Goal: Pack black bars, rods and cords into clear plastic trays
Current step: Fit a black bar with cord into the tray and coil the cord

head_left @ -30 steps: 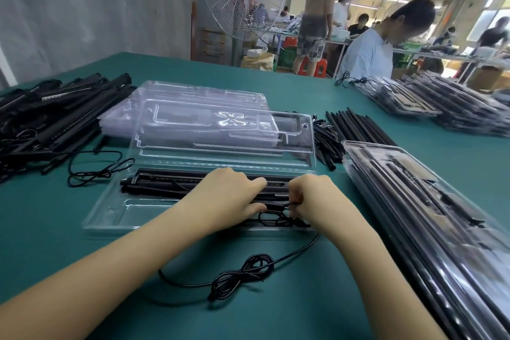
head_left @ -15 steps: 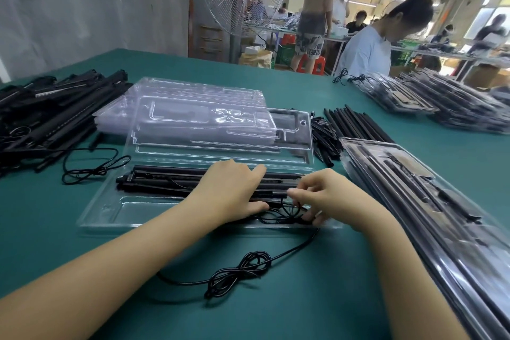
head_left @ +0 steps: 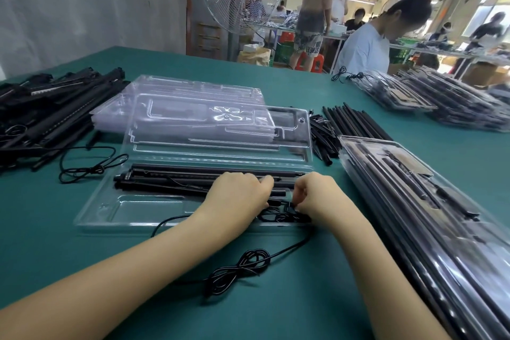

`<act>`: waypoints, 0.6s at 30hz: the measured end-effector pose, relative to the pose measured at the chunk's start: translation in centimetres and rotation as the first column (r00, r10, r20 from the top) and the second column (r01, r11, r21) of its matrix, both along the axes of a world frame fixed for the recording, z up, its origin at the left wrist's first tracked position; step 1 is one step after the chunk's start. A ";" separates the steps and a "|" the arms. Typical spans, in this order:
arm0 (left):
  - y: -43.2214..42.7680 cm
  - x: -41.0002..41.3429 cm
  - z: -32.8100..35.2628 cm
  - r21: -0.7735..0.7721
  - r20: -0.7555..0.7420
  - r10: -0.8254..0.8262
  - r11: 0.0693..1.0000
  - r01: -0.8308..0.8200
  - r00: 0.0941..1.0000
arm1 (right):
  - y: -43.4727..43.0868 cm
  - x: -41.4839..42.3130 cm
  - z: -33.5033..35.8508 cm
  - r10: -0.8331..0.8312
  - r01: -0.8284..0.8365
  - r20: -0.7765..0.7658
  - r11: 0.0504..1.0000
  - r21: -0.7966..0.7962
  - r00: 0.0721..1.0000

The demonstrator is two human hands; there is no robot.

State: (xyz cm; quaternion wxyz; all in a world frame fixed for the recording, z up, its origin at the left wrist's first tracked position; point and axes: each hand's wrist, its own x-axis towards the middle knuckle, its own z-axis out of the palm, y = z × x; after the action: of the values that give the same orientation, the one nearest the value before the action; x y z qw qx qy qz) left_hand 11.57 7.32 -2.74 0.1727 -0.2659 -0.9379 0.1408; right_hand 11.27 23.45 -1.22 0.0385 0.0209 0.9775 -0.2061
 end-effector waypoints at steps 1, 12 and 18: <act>0.0 0.1 -0.1 -0.015 0.009 -0.012 1.000 0.012 1.000 | -0.2 0.1 0.0 0.008 -0.008 -0.005 0.999 0.035 1.000; -1.3 1.0 1.4 -0.178 0.129 -0.269 0.941 0.289 0.954 | 0.4 0.8 0.8 0.057 -0.050 0.124 0.997 -0.060 0.991; -2.7 1.4 2.2 -0.149 0.248 -0.200 0.959 0.241 0.948 | -0.4 0.7 1.0 0.042 -0.040 0.164 0.999 -0.011 0.986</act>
State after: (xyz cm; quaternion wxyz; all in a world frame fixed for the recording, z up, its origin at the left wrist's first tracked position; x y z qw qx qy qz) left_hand 12.98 4.64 -0.52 0.0532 -0.3982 -0.8995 0.1718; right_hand 11.95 23.02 -0.20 0.1232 0.0176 0.9705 -0.2065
